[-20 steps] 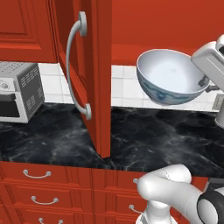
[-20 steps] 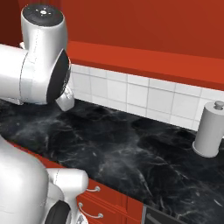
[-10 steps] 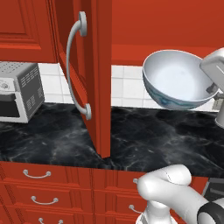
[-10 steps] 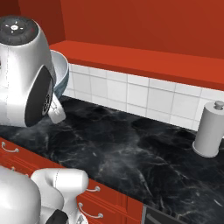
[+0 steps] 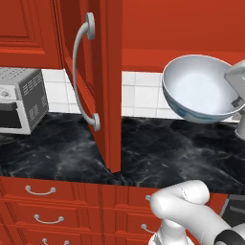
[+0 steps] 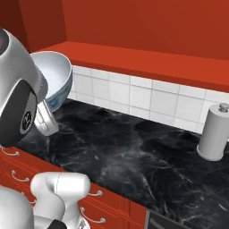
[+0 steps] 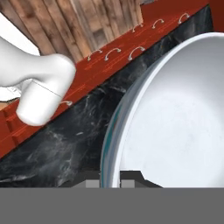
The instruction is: Move the bowls from the cabinet to the plates on the dining table.
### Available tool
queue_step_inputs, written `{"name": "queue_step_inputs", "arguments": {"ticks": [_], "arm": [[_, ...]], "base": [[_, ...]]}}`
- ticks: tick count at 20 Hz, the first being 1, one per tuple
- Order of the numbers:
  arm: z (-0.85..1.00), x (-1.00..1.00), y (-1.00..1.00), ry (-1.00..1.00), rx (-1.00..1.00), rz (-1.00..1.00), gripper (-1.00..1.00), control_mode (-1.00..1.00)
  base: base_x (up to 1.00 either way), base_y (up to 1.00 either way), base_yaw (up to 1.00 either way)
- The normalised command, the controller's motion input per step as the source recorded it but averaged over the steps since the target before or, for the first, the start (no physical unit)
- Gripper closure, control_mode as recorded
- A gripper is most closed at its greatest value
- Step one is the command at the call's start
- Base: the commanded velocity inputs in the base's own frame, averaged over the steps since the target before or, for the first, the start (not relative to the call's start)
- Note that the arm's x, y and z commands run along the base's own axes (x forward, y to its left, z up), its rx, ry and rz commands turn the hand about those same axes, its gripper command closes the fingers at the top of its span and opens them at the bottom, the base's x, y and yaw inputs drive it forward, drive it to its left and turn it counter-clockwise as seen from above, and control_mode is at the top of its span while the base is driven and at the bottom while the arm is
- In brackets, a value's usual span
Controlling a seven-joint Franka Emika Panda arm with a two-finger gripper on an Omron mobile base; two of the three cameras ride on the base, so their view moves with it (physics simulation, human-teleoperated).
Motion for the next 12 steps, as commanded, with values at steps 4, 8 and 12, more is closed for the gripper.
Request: {"name": "queue_step_inputs", "arguments": {"ticks": [4, 8, 12], "arm": [[0.00, -0.16, -0.04, 0.00, 0.00, -0.11, 1.00, -1.00], [0.00, -0.12, -0.01, 0.00, 0.00, -0.11, 1.00, -1.00], [0.00, -0.06, 0.00, 0.00, 0.00, -0.09, 1.00, -1.00]], "base": [[0.00, 0.00, 0.00], [0.00, 0.00, 0.00], [0.00, 0.00, 0.00]]}}
